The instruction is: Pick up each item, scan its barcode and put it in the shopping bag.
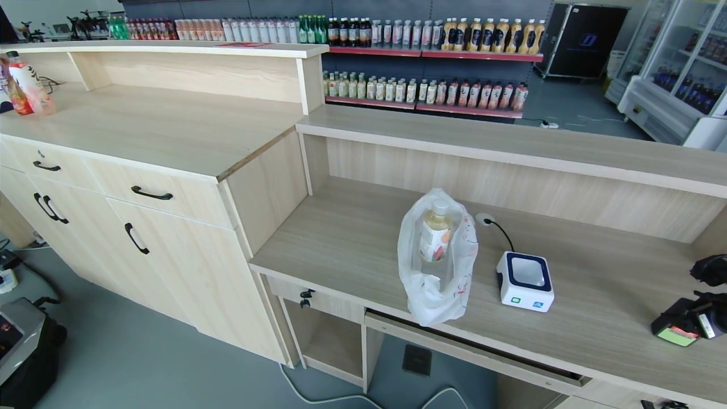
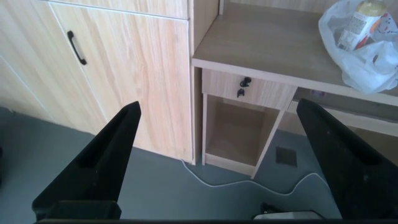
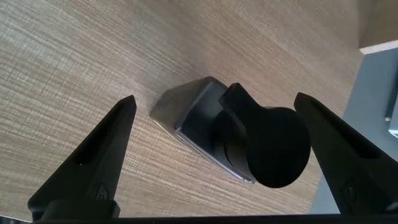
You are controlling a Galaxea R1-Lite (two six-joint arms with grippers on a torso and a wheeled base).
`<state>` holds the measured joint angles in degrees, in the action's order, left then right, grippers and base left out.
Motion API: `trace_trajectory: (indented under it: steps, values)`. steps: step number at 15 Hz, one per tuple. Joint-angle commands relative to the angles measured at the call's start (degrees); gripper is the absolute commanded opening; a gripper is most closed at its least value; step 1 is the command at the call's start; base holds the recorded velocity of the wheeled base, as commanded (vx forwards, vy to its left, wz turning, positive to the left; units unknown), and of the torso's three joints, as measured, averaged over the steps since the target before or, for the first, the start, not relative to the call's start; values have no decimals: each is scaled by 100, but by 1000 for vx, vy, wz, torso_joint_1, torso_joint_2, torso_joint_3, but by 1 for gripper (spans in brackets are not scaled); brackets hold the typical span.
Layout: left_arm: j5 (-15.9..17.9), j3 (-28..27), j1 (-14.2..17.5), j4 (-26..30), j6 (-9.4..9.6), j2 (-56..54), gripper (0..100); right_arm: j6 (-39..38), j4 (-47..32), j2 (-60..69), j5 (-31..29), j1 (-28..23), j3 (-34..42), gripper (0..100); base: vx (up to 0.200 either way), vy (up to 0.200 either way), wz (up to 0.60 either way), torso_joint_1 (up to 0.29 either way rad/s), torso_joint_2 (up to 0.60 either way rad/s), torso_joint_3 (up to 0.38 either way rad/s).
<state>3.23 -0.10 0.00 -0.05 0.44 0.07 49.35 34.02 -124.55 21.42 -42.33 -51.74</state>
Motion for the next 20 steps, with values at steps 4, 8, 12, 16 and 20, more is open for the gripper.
trace_trajectory:
  steps: [4,8,12,16,20]
  values:
    - [2,1,0,-4,0,1,100,110,-1,-324,11,172,-126,100,0,0,0,0,0,0]
    - [2,1,0,-4,0,1,100,101,8,-412,11,374,-161,100,0,0,0,0,0,0]
    - [2,1,0,-4,0,1,100,110,25,-491,11,532,-258,0,0,0,0,0,0,0]
    - [2,1,0,-4,0,1,100,101,201,-456,11,647,-240,0,0,0,0,0,0,0]
    - [2,1,0,-4,0,1,100,778,518,370,-6,664,146,0,0,0,0,0,0,0]
